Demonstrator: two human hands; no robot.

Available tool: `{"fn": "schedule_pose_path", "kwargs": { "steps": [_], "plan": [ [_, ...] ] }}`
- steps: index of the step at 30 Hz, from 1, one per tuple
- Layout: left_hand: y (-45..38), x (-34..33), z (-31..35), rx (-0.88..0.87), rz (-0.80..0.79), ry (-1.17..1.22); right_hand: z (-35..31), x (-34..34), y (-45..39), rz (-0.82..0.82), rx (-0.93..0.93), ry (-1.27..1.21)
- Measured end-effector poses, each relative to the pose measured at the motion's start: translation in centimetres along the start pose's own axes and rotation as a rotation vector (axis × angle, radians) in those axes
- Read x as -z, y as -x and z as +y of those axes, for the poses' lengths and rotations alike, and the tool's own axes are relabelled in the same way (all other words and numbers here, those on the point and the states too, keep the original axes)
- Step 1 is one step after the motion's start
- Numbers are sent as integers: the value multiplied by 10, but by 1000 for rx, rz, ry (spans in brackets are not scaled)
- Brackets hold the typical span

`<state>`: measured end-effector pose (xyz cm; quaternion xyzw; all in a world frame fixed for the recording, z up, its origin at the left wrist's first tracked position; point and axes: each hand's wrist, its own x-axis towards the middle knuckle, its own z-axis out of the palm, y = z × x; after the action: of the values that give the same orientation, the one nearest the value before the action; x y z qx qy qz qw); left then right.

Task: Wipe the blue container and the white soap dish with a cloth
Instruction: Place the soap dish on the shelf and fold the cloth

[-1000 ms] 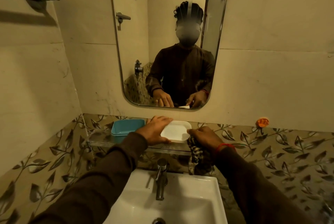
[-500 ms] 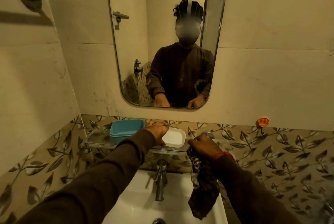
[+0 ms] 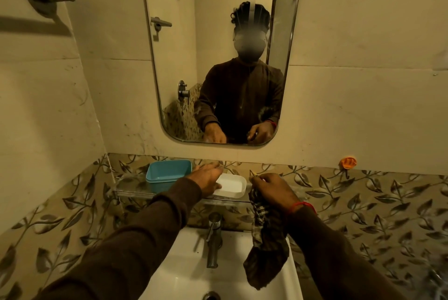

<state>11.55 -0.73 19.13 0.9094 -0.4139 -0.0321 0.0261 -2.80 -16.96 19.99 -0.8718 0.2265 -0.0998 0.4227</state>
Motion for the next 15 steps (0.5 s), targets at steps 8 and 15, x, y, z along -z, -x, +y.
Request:
{"fn": "schedule_pose_path", "kwargs": {
  "steps": [8,15],
  "plan": [
    [82,-8,58,-149,127,1266,-50,42,47,-321,-65,-806],
    [114,-17,75,-132,55,1524,-54,64,58,-302,52,-945]
  ]
}}
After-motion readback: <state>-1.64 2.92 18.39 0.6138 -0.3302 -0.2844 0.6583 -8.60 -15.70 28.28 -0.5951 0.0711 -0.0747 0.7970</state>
